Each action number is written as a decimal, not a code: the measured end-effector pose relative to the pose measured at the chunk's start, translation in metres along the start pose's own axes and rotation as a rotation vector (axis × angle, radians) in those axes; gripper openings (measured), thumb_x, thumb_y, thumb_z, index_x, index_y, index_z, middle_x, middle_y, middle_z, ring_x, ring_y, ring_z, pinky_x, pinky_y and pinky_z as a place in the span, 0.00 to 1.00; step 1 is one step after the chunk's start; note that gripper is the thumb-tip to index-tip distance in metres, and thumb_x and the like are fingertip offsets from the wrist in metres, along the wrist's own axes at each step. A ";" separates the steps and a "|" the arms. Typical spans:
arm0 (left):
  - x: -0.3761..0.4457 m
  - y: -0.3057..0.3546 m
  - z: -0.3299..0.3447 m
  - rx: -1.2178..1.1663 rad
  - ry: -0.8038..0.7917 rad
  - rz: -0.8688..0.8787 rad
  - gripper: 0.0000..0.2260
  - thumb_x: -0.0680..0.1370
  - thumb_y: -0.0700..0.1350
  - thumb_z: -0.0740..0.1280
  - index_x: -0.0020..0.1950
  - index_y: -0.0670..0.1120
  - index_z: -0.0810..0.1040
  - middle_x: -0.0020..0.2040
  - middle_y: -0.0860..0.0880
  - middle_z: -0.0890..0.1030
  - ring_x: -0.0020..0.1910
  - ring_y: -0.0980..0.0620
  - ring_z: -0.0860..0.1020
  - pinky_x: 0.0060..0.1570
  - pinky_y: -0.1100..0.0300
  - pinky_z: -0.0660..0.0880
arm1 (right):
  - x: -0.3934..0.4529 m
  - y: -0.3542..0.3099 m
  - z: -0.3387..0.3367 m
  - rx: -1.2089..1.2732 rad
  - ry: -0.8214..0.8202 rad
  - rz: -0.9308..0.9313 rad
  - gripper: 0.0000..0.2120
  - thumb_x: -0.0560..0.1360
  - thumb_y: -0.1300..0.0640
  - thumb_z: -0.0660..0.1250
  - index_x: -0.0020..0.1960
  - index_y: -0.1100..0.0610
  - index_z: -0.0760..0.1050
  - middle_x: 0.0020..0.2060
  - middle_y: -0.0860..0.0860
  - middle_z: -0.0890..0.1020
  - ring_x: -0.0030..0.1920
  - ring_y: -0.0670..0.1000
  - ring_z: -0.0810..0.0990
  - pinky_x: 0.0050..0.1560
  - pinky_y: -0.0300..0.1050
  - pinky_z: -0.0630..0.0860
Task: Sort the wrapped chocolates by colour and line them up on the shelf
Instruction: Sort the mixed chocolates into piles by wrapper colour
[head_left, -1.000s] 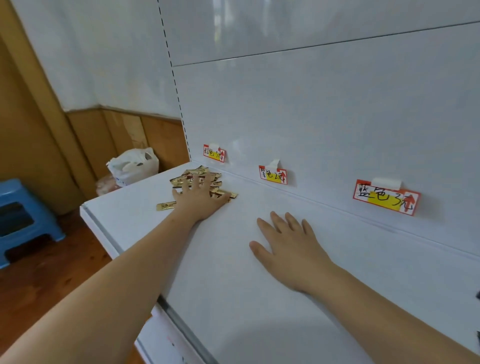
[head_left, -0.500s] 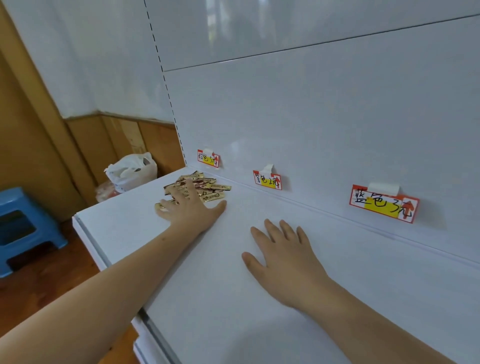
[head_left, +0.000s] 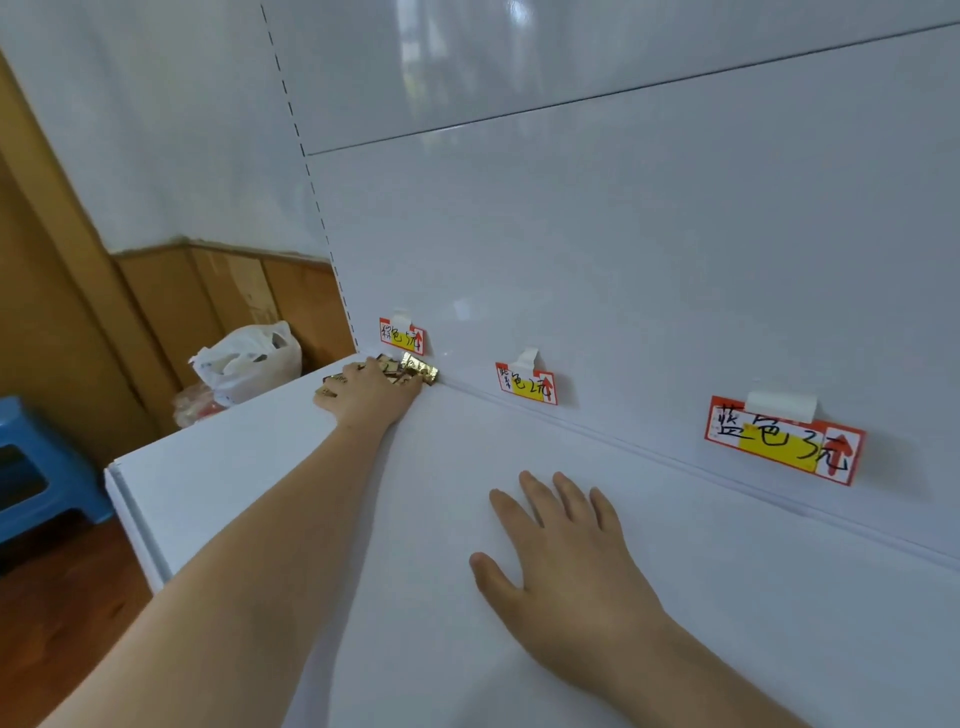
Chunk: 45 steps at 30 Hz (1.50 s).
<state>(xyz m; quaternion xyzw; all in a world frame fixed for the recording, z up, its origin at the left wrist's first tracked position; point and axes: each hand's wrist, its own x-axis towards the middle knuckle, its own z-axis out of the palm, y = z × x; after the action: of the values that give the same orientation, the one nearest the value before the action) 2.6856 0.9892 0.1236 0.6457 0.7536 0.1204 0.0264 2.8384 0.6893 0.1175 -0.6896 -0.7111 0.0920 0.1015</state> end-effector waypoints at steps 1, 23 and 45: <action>-0.001 0.001 -0.001 0.003 -0.002 -0.003 0.44 0.67 0.77 0.56 0.74 0.51 0.64 0.73 0.42 0.66 0.72 0.35 0.62 0.69 0.36 0.58 | 0.000 0.000 0.000 0.011 0.011 -0.004 0.41 0.68 0.32 0.32 0.79 0.44 0.44 0.79 0.48 0.43 0.78 0.53 0.36 0.77 0.59 0.36; -0.401 0.081 -0.056 -0.476 -0.311 1.274 0.09 0.78 0.54 0.65 0.58 0.63 0.74 0.55 0.68 0.71 0.57 0.69 0.70 0.52 0.73 0.67 | -0.152 0.104 -0.141 0.060 0.224 0.135 0.15 0.80 0.48 0.62 0.62 0.54 0.77 0.56 0.49 0.80 0.55 0.48 0.77 0.57 0.44 0.73; -0.479 0.201 -0.058 -0.202 -0.763 1.321 0.12 0.74 0.55 0.72 0.57 0.60 0.78 0.44 0.59 0.75 0.41 0.61 0.75 0.36 0.71 0.66 | -0.339 0.223 -0.122 -0.357 0.069 0.517 0.28 0.75 0.34 0.61 0.70 0.48 0.72 0.66 0.46 0.73 0.65 0.50 0.68 0.64 0.50 0.68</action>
<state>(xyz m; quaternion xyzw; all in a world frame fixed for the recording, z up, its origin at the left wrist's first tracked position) 2.9479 0.5391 0.1683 0.9530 0.1357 -0.0519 0.2660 3.0952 0.3564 0.1688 -0.8572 -0.5132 -0.0351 -0.0237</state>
